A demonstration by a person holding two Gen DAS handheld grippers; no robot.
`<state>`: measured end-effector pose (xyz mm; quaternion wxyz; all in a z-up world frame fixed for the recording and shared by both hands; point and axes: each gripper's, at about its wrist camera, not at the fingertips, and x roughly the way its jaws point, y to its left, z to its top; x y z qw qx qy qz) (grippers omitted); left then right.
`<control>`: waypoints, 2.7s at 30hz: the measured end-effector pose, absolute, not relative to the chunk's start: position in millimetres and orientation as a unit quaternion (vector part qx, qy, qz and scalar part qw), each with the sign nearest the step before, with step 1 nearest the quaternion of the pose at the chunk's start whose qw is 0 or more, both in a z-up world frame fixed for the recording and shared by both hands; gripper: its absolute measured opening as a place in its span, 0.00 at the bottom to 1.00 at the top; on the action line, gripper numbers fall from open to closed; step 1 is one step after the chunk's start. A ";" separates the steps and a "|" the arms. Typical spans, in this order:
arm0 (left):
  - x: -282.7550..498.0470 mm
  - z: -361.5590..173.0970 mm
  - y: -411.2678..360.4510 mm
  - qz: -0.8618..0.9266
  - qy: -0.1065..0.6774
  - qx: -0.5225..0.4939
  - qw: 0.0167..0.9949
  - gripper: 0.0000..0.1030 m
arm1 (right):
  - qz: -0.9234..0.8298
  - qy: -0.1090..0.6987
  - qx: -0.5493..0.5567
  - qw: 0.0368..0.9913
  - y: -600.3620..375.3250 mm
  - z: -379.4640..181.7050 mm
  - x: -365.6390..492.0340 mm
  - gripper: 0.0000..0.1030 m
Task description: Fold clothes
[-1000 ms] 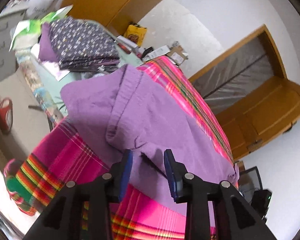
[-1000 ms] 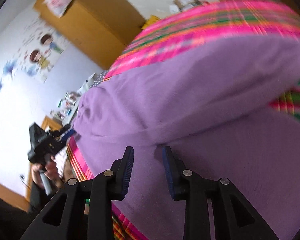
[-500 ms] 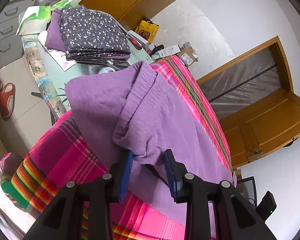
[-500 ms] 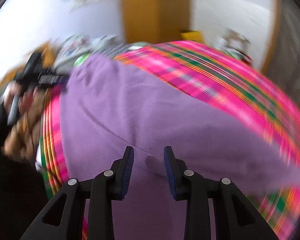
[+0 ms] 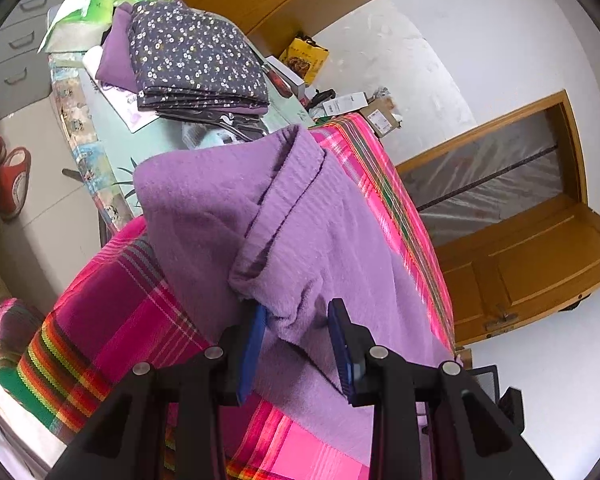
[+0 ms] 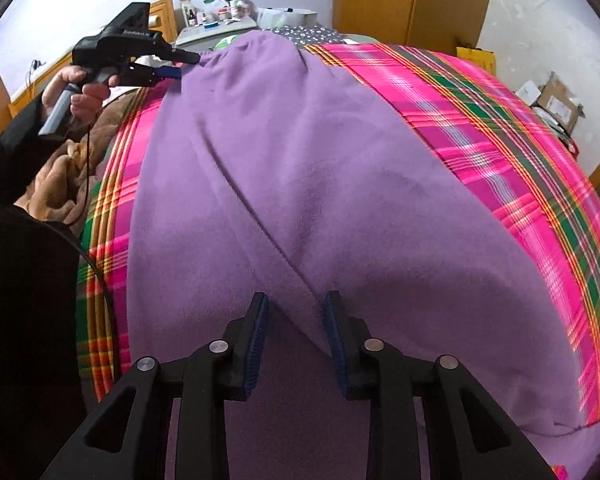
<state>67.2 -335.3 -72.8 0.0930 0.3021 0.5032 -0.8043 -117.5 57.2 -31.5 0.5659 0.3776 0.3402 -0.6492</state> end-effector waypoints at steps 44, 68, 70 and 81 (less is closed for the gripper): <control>92.6 -40.2 -384.2 -0.853 0.428 0.260 0.150 0.08 | -0.643 0.283 0.357 0.616 35.2 -12.6 -35.8 0.04; 84.0 -41.0 -336.4 -0.876 0.355 0.306 0.117 0.10 | -0.688 0.181 0.378 0.592 18.7 -14.8 -47.8 0.22; 73.1 -45.9 -318.6 -0.877 0.341 0.325 0.094 0.10 | -0.683 0.195 0.387 0.588 10.8 -24.9 -43.5 0.19; 62.6 -52.7 -286.0 -0.875 0.321 0.359 0.056 0.10 | -0.677 0.191 0.389 0.595 14.0 -27.2 -38.5 0.19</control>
